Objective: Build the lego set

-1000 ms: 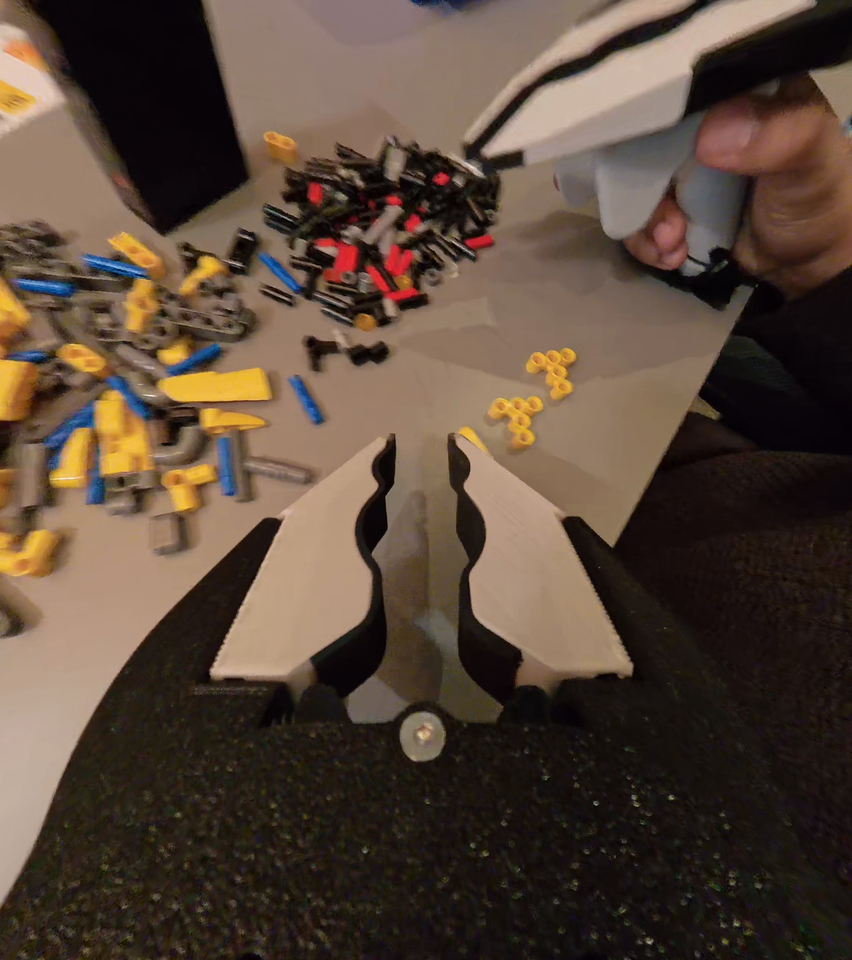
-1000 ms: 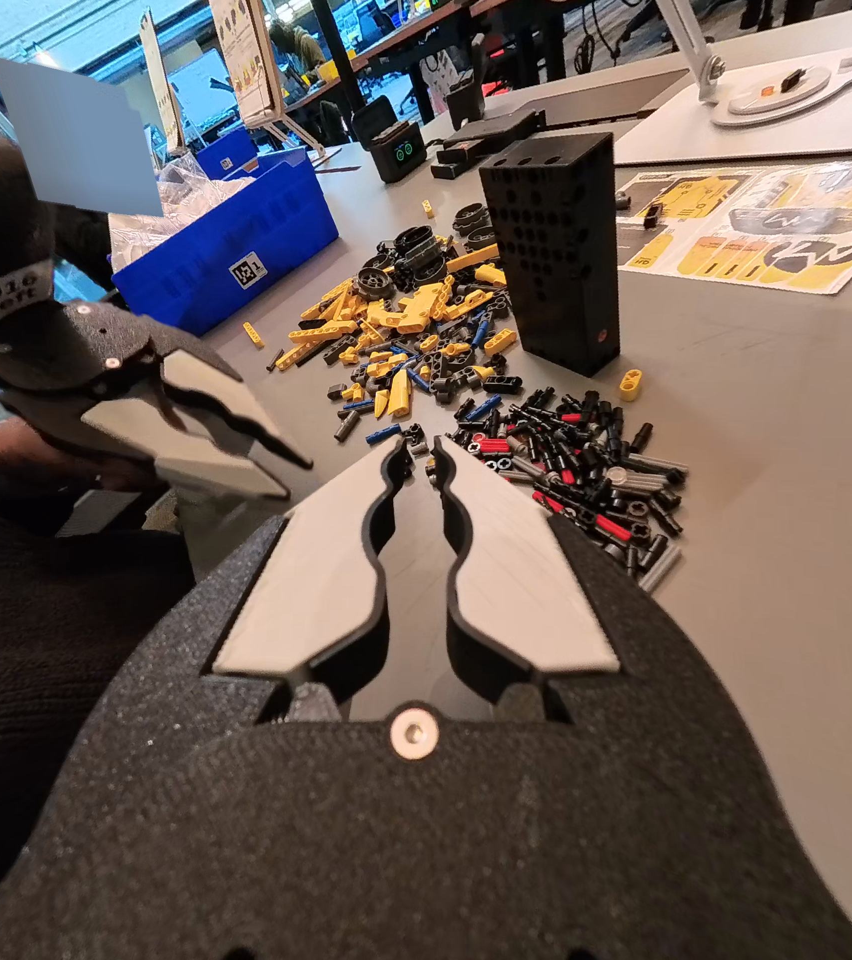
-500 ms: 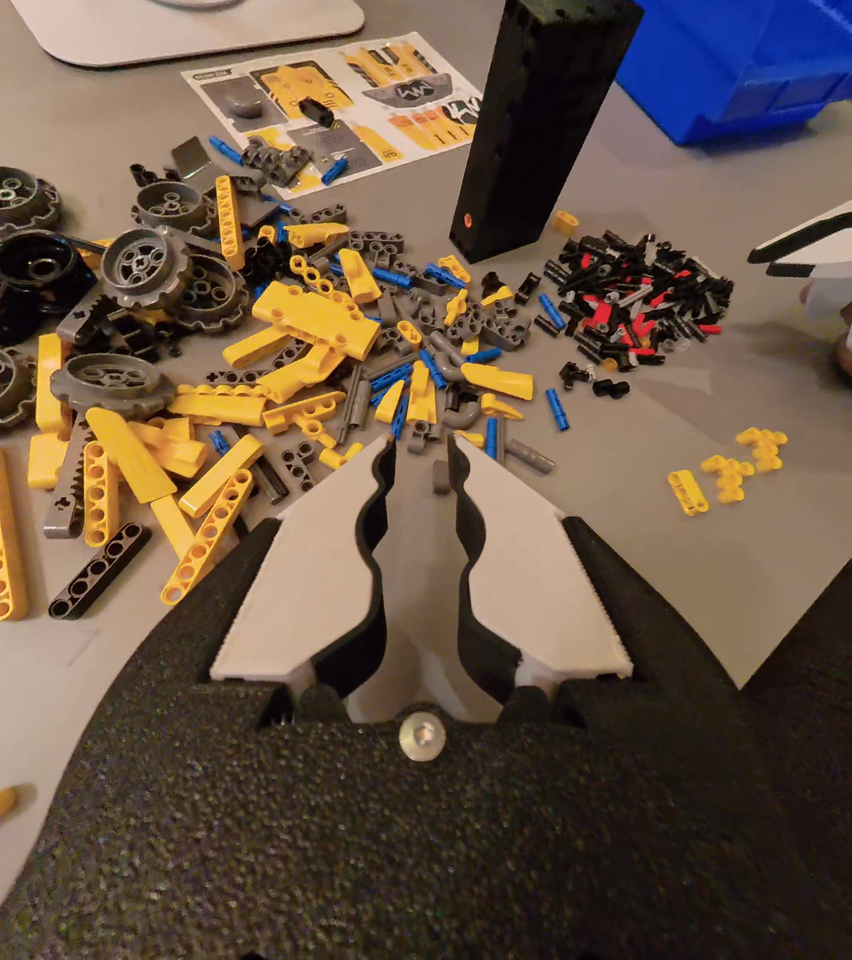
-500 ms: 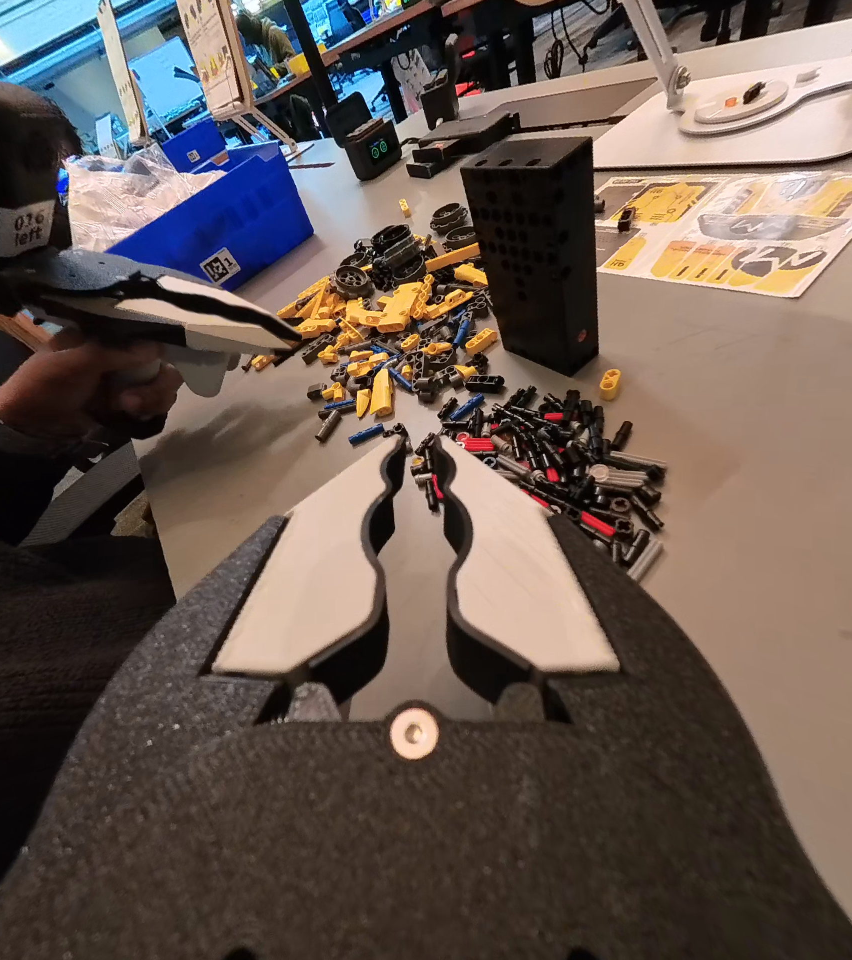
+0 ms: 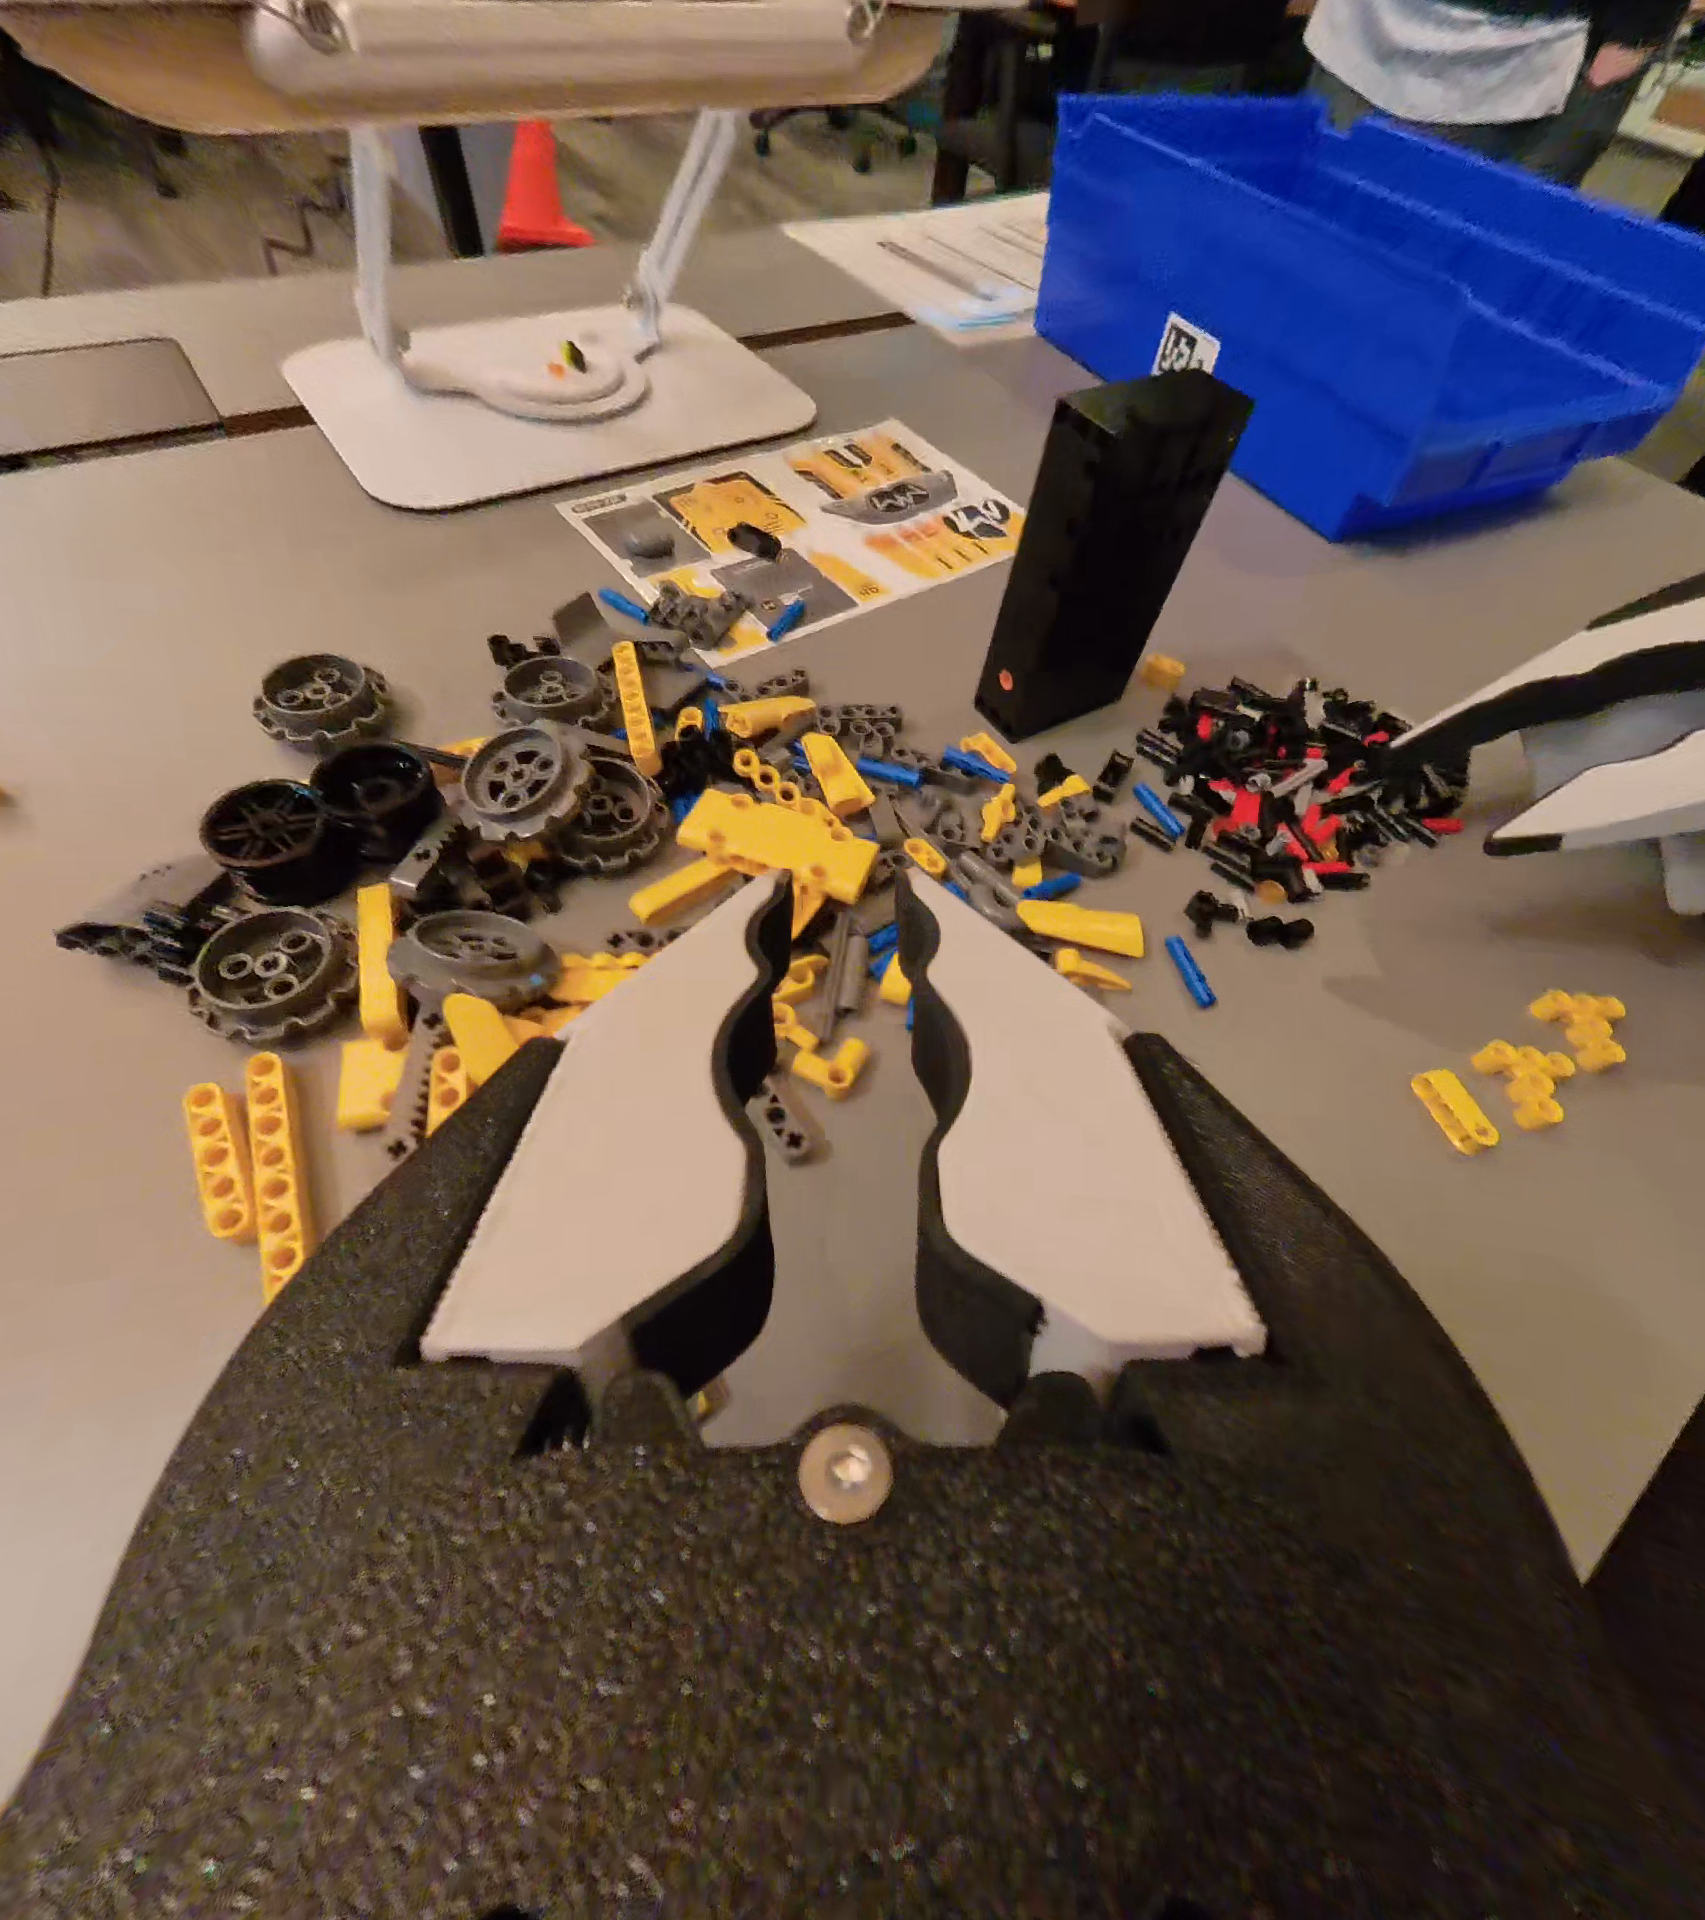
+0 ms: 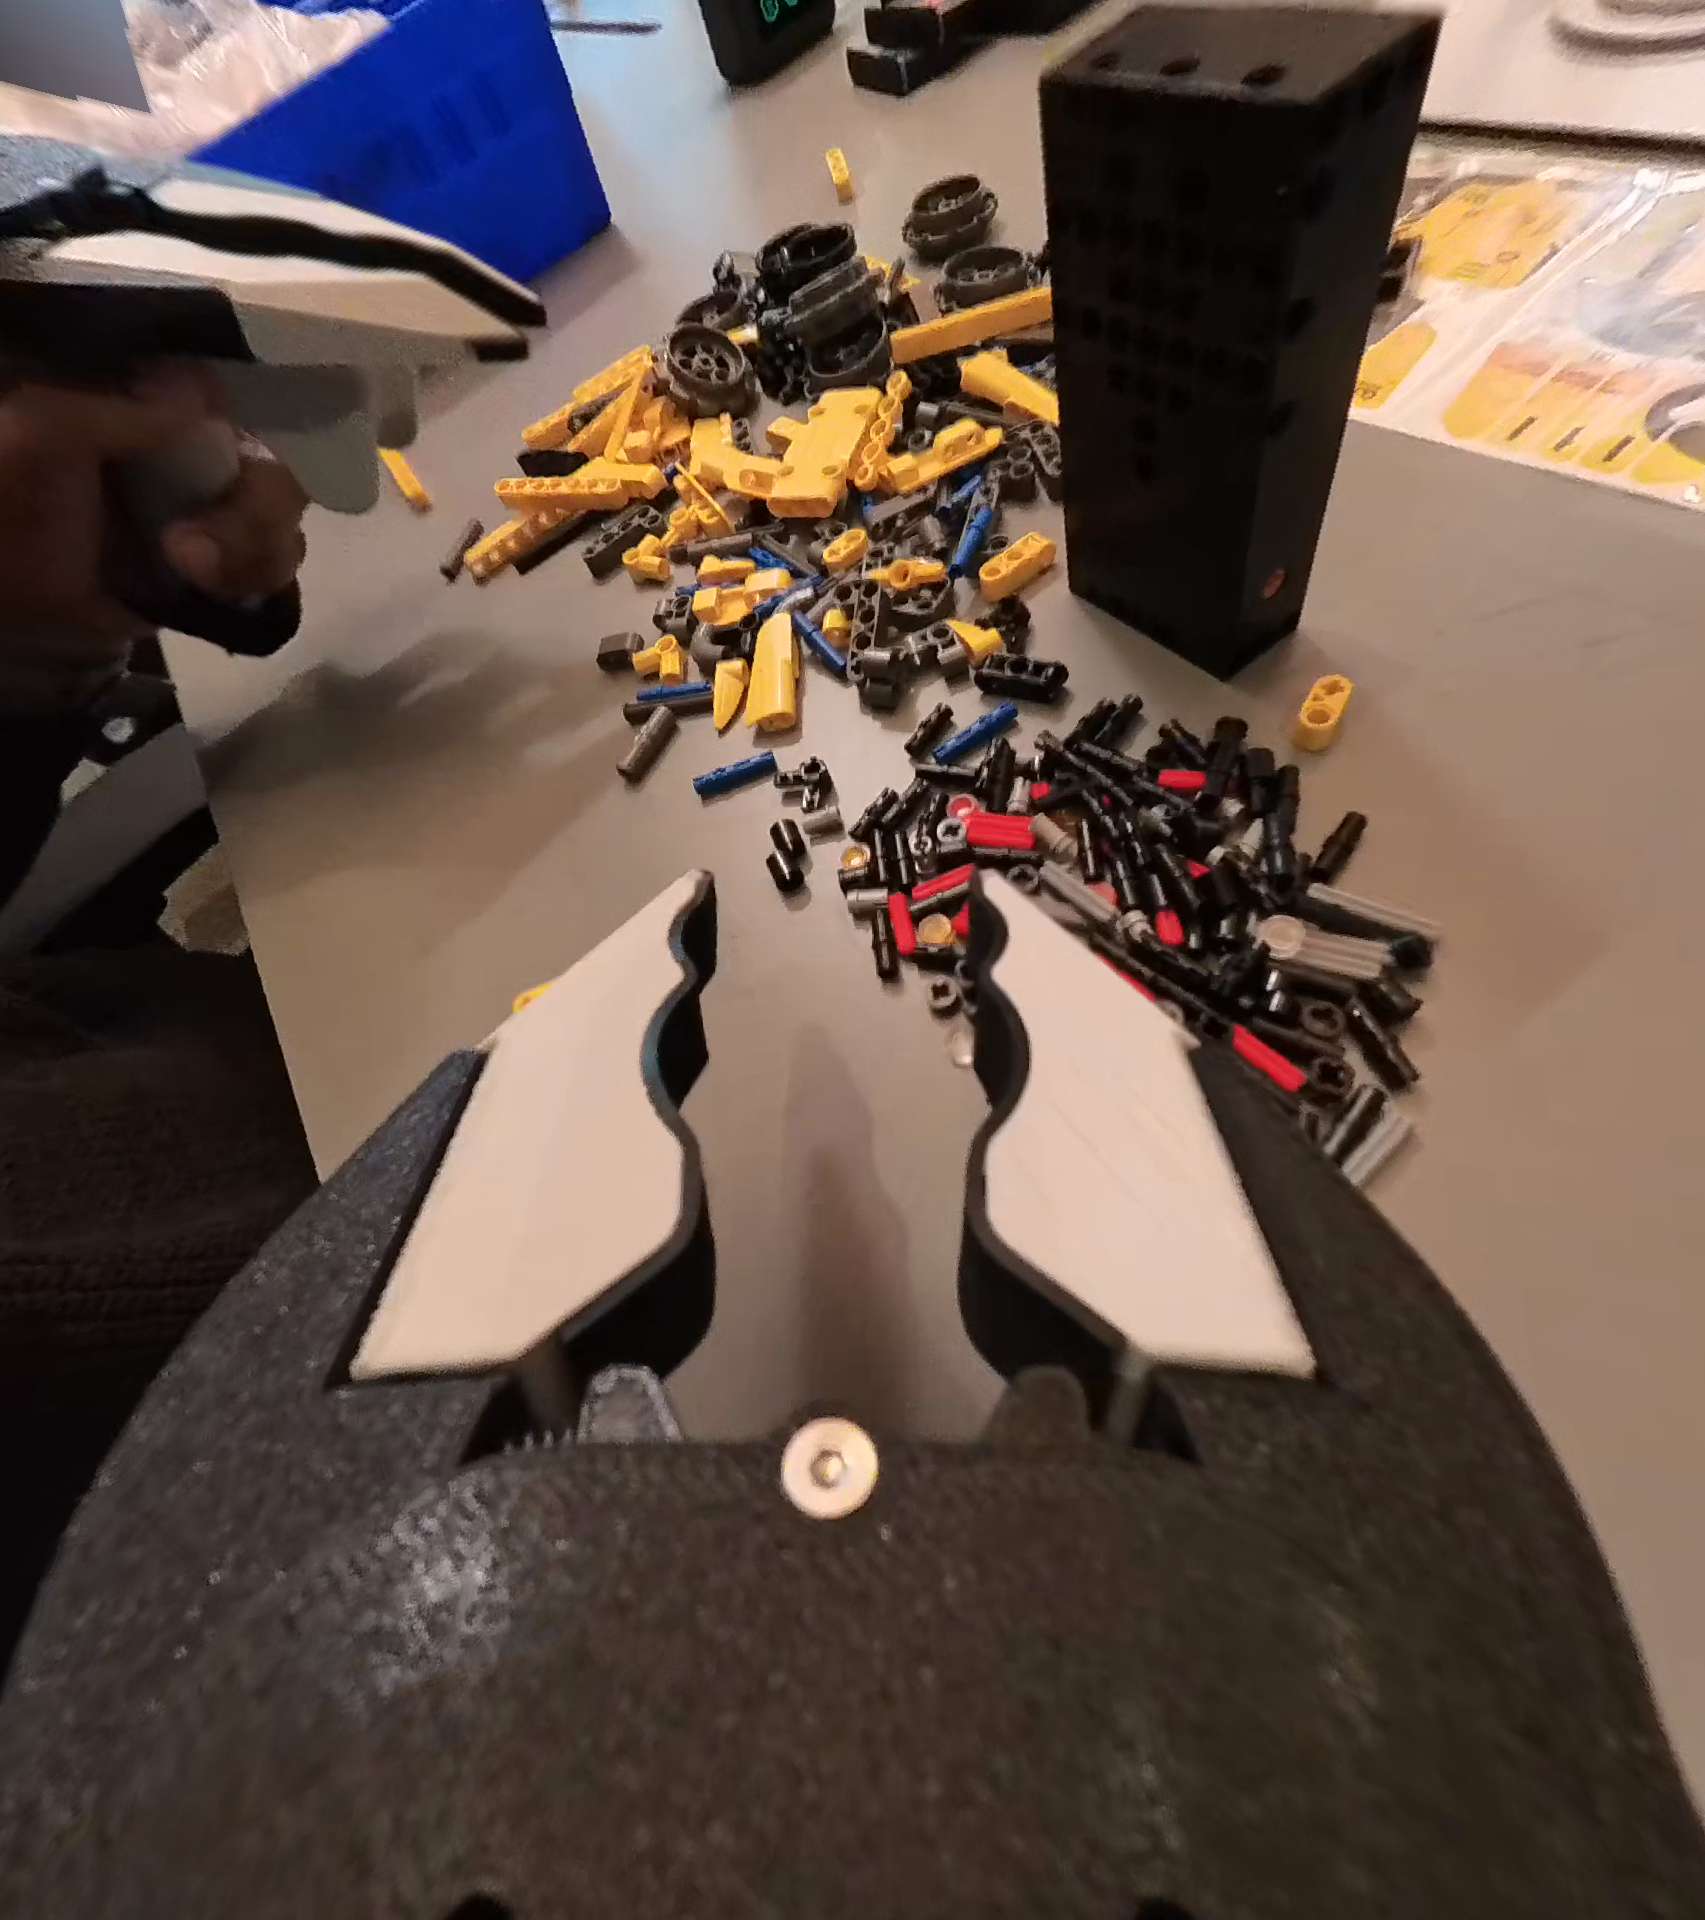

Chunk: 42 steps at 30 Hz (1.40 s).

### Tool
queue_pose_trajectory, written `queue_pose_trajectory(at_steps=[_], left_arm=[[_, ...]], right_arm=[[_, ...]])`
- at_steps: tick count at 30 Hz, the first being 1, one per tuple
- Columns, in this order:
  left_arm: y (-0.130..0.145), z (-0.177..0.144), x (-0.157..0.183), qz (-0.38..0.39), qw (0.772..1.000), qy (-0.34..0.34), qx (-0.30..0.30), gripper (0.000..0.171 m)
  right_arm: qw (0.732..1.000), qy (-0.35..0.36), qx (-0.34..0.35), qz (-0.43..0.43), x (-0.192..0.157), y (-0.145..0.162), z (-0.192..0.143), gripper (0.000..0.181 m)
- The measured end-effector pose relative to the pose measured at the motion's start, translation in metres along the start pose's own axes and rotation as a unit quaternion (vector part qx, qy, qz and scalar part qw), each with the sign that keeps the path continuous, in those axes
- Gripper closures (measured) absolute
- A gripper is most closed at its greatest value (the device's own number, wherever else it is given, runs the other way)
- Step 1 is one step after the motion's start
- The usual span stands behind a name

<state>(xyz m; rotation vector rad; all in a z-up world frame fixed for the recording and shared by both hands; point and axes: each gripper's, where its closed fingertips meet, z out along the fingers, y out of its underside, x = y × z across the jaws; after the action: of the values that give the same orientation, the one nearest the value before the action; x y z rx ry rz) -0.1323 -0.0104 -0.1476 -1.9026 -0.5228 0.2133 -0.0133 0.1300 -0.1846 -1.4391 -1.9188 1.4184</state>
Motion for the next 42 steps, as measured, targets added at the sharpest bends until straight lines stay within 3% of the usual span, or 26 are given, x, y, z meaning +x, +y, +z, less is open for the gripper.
queue_pose_trajectory(at_steps=[3, 6, 9, 10, 13, 19, 29, 35, 42], left_arm=[[-0.004, 0.003, -0.016, 0.021, 0.999, -0.024, -0.007, 0.152], [-0.024, -0.014, -0.047, 0.046, 0.994, -0.084, 0.044, 0.153], [-0.038, -0.029, -0.063, -0.010, 0.994, -0.076, 0.084, 0.156], [-0.036, -0.030, -0.067, -0.028, 0.994, -0.071, 0.083, 0.169], [-0.026, -0.024, -0.069, -0.032, 0.994, -0.076, 0.077, 0.171], [-0.015, -0.002, -0.038, -0.005, 0.996, -0.047, 0.079, 0.171], [-0.014, 0.028, 0.016, 0.031, 0.999, 0.008, 0.016, 0.171], [0.014, 0.058, 0.036, -0.001, 0.994, 0.055, -0.091, 0.169], [0.011, 0.103, 0.071, 0.029, 0.989, 0.067, -0.131, 0.161]], right_arm=[[0.999, 0.019, 0.040, -0.028, 0.009, -0.019, -0.003, 0.134], [0.994, 0.059, 0.069, -0.065, 0.028, -0.038, -0.012, 0.155], [0.986, 0.081, 0.114, -0.086, 0.043, -0.058, -0.025, 0.174], [0.983, 0.086, 0.131, -0.090, 0.048, -0.063, -0.029, 0.178], [0.973, 0.120, 0.176, -0.084, 0.064, -0.070, -0.040, 0.181], [0.964, 0.135, 0.221, -0.051, 0.071, -0.072, -0.057, 0.181], [0.962, 0.161, 0.213, -0.061, 0.077, -0.071, -0.058, 0.181], [0.961, 0.160, 0.214, -0.073, 0.073, -0.073, -0.059, 0.181], [0.959, 0.159, 0.220, -0.083, 0.066, -0.073, -0.062, 0.181]])
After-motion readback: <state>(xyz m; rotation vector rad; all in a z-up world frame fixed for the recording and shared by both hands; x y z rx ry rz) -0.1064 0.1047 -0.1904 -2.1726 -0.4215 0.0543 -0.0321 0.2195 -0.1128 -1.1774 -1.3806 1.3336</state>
